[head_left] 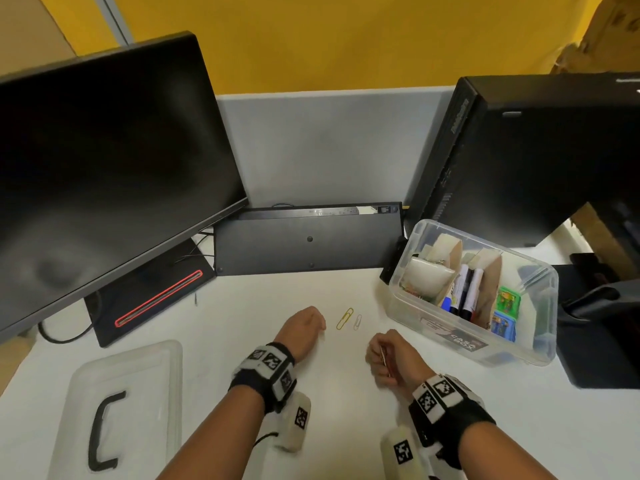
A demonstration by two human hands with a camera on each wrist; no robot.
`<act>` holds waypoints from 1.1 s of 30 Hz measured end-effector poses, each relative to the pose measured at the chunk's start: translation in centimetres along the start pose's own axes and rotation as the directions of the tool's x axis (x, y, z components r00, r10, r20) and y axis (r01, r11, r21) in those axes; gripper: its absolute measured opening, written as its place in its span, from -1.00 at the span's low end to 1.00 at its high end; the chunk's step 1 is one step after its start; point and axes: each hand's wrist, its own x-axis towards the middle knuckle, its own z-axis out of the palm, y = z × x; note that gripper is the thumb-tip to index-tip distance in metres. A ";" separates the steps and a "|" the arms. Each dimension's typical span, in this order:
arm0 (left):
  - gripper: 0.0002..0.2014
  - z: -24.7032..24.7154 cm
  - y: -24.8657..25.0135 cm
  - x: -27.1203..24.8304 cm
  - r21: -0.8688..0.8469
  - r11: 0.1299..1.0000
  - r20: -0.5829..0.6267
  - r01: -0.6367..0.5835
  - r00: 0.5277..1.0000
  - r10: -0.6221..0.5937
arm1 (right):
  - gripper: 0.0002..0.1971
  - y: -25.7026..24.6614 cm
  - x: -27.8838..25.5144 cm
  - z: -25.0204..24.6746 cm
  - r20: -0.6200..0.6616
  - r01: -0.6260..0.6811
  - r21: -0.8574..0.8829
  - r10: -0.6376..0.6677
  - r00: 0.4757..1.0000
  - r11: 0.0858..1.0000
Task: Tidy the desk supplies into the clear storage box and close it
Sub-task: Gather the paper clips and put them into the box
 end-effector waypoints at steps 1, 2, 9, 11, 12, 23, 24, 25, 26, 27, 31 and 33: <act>-0.78 0.6 0.1 0.7 0.159 0.987 0.009 -0.004 1.000 0.003 | -0.67 -0.1 0.2 -0.2 -0.026 -0.006 0.002 0.006 1.000 1.000; -0.78 1.1 0.3 1.3 0.273 0.962 0.008 0.021 1.000 -0.024 | -0.65 -0.1 0.3 -0.4 -0.053 -0.014 -0.025 0.012 0.999 1.000; -0.63 4.0 3.4 3.2 0.465 0.878 0.035 0.118 0.988 -0.151 | -0.77 -1.4 0.4 0.1 -0.202 0.055 -0.551 -0.197 0.960 0.833; -0.58 4.4 3.3 3.0 0.442 0.881 0.020 0.167 0.980 -0.197 | -0.87 -1.6 0.9 0.3 -0.166 0.058 -0.785 -0.299 0.940 0.617; -0.59 4.6 3.2 3.0 0.454 0.875 0.016 0.169 0.980 -0.197 | -0.94 -1.6 1.2 0.4 -0.153 0.050 -0.850 -0.337 0.929 0.525; -0.77 1.2 -1.3 0.7 0.104 0.995 0.089 -0.006 0.996 -0.003 | -0.66 -3.4 3.1 2.2 0.060 -0.029 -0.957 -0.297 0.953 -0.287; -0.77 0.4 -1.4 0.2 0.024 0.999 0.068 -0.032 0.997 0.031 | -0.67 -3.4 3.1 2.4 0.038 -0.045 -0.961 -0.293 0.955 -0.271; -0.75 -0.3 -1.5 -0.4 -0.048 0.998 0.035 -0.046 0.998 0.048 | -0.67 -3.5 3.1 2.7 0.015 -0.062 -0.965 -0.290 0.957 -0.254; -0.72 -1.0 -1.5 -1.0 -0.110 0.993 0.000 -0.044 0.999 0.044 | -0.68 -3.5 3.1 2.8 -0.013 -0.086 -0.967 -0.290 0.957 -0.240; -0.70 -1.7 -1.7 -1.4 -0.165 0.986 -0.029 -0.038 0.999 0.033 | -0.67 -3.4 3.2 3.0 -0.050 -0.117 -0.969 -0.289 0.956 -0.218; -0.72 -3.8 -2.8 -2.5 -0.372 0.928 -0.096 -0.016 0.995 -0.021 | -0.74 -3.3 3.4 3.7 -0.177 -0.200 -0.976 -0.224 0.959 -0.084; -0.75 -5.0 -3.2 -3.0 -0.472 0.881 -0.152 -0.012 0.986 -0.068 | -0.80 -3.2 3.2 4.2 -0.166 -0.197 -0.972 -0.218 0.962 -0.130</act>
